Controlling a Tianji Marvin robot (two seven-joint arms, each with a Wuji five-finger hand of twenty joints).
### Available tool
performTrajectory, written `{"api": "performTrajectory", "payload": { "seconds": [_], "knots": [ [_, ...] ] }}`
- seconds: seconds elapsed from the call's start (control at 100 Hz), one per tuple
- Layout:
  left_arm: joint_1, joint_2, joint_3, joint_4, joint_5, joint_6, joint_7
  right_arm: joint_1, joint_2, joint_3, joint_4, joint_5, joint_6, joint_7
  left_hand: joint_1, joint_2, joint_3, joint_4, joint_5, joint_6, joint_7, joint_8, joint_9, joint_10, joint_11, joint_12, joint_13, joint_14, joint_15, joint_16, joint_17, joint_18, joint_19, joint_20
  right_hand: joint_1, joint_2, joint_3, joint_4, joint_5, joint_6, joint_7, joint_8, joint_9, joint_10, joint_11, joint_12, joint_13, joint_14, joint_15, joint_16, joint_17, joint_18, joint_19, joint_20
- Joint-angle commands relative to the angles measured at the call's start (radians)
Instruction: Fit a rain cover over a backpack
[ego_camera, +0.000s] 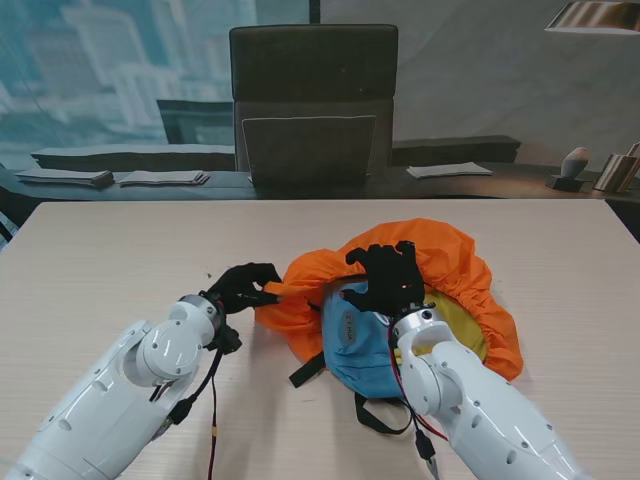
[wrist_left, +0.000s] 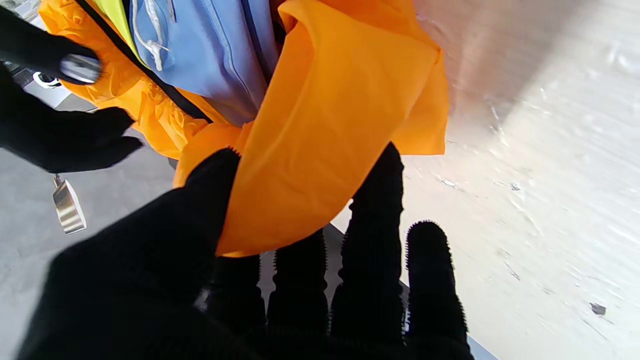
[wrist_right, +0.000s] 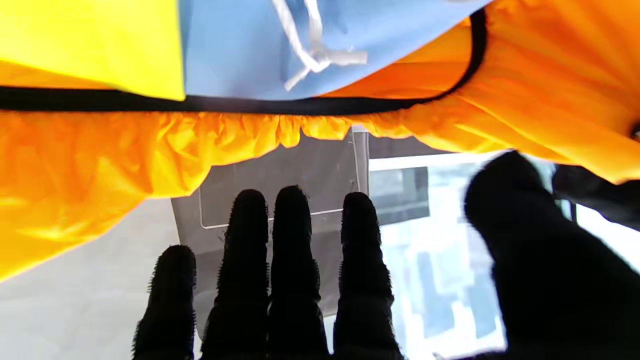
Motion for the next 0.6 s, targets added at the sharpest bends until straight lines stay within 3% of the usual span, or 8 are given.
{"api": "performTrajectory", "payload": {
  "seconds": [0.0, 0.06, 0.11, 0.21, 0.35, 0.47, 0.59],
  "knots": [
    [0.002, -0.007, 0.001, 0.000, -0.021, 0.003, -0.011, -0.062, 0.035, 0.027, -0.057, -0.034, -0.011, 0.051, 0.028, 0.031, -0.006, 0.025, 0.049, -0.014, 0.036, -0.001, -0.016, -0.005, 0.004, -0.014, 0.001, 0.013, 0.028, 0.023, -0.017, 0.005, 0.041, 0.025, -0.047, 0.056, -0.197, 0.081, -0.048, 0.028, -0.023, -0.057, -0.056, -0.008, -0.017, -0.024, -0.059, -0.023, -0.019, -0.013, -0.021, -0.018, -0.067, 0.004],
    [0.000, -0.009, 0.003, 0.004, -0.029, 0.000, -0.005, -0.113, 0.046, 0.056, -0.096, -0.058, -0.041, 0.076, 0.027, 0.030, -0.004, 0.023, 0.050, -0.012, 0.039, -0.004, -0.012, 0.003, 0.006, -0.020, 0.014, 0.020, 0.023, 0.018, -0.010, -0.012, 0.044, 0.025, -0.100, 0.002, -0.190, 0.112, -0.061, 0.044, -0.031, -0.072, -0.077, -0.011, -0.018, -0.025, -0.069, -0.026, -0.024, -0.016, -0.024, -0.016, -0.095, 0.032],
    [0.000, -0.012, 0.004, 0.007, -0.034, -0.004, 0.004, -0.149, 0.055, 0.071, -0.121, -0.086, -0.052, 0.093, 0.021, 0.026, 0.008, 0.021, 0.054, -0.011, 0.045, -0.014, -0.006, 0.012, 0.014, -0.037, 0.043, -0.001, -0.006, -0.008, -0.001, -0.030, 0.043, 0.024, -0.123, -0.021, -0.168, 0.118, -0.070, 0.056, -0.040, -0.081, -0.090, -0.016, -0.024, -0.028, -0.074, -0.031, -0.032, -0.020, -0.025, -0.014, -0.097, 0.051],
    [0.009, -0.025, -0.002, 0.001, -0.089, -0.004, 0.033, -0.198, 0.059, 0.073, -0.136, -0.108, -0.055, 0.079, 0.026, 0.014, 0.028, 0.014, 0.057, 0.006, 0.058, -0.021, -0.001, 0.003, 0.007, -0.041, -0.004, 0.022, -0.167, -0.099, -0.009, -0.051, -0.003, -0.001, -0.165, -0.089, -0.083, 0.114, -0.068, 0.076, -0.029, -0.083, -0.100, -0.016, -0.014, -0.025, -0.082, -0.032, -0.033, -0.020, -0.023, -0.011, -0.099, 0.079],
    [0.024, -0.031, -0.011, -0.013, -0.112, -0.018, 0.051, -0.230, 0.070, 0.043, -0.140, -0.151, -0.011, 0.105, 0.025, 0.017, 0.026, 0.012, 0.053, 0.007, 0.058, -0.022, -0.002, 0.004, 0.008, -0.039, -0.016, 0.029, -0.201, -0.122, -0.010, -0.056, -0.013, -0.006, -0.224, -0.099, -0.058, 0.108, -0.170, 0.102, -0.061, -0.105, -0.210, -0.032, -0.040, -0.036, -0.149, -0.056, -0.093, -0.048, -0.030, -0.016, -0.141, 0.074],
    [0.027, -0.029, -0.013, -0.018, -0.102, -0.017, 0.051, -0.217, 0.079, -0.016, -0.115, -0.199, 0.063, 0.124, 0.029, 0.022, 0.018, 0.011, 0.048, 0.008, 0.058, -0.020, -0.011, 0.002, 0.011, -0.035, -0.025, 0.029, -0.197, -0.121, -0.018, -0.045, -0.022, -0.010, -0.272, -0.088, -0.048, 0.095, -0.228, 0.130, -0.073, -0.126, -0.278, -0.019, -0.052, -0.046, -0.175, -0.051, -0.112, -0.058, -0.035, -0.015, -0.165, 0.082],
    [0.025, -0.025, -0.014, -0.011, -0.082, -0.012, 0.042, -0.203, 0.084, -0.053, -0.095, -0.213, 0.091, 0.144, 0.033, 0.027, 0.009, 0.012, 0.043, 0.008, 0.058, -0.017, -0.014, 0.003, 0.014, -0.032, -0.029, 0.028, -0.185, -0.114, -0.023, -0.045, -0.027, -0.012, -0.286, -0.077, -0.052, 0.070, -0.243, 0.151, -0.074, -0.156, -0.290, 0.000, -0.061, -0.060, -0.173, -0.041, -0.145, -0.078, -0.034, -0.009, -0.195, 0.101]
  ]
}}
